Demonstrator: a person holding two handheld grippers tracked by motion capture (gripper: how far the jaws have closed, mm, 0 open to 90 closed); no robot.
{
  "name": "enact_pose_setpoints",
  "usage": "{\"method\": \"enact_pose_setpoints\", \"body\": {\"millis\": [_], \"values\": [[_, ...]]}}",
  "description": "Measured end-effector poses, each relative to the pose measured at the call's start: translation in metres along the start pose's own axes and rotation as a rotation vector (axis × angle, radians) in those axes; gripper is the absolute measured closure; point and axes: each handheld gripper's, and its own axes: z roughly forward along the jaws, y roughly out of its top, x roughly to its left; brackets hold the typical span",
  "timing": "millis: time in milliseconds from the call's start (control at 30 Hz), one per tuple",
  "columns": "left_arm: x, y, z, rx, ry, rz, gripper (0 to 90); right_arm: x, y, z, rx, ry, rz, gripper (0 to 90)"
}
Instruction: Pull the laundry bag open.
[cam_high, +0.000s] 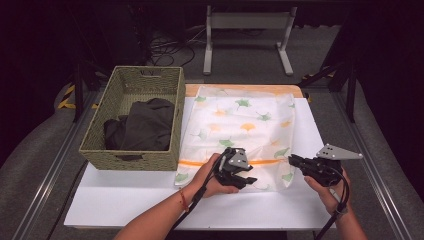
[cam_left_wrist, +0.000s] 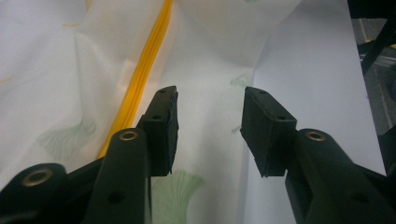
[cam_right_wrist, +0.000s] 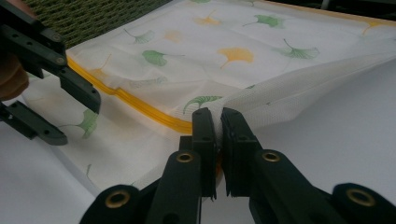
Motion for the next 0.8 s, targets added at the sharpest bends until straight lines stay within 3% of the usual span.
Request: {"method": "enact_pose_setpoints", "body": {"millis": [333,433,633,800], "values": [[0.008,0.021,0.033,0.003,-0.009,-0.018,60.2,0.009,0.003,0.001,0.001,0.035,-0.035,85.3],[0.012,0.023,0.037,-0.006,-0.02,-0.041,60.8,0.01,0.003,0.002,-0.001,0.045,-0.04,85.3],[0.014,0.027,0.039,-0.024,-0.029,-0.039,61.3,0.012,0.003,0.002,-0.006,0.06,-0.047,85.3],[0.017,0.028,0.042,-0.052,-0.061,-0.062,61.2,0.015,0.002,0.002,-0.008,0.067,-0.059,85.3]]}}
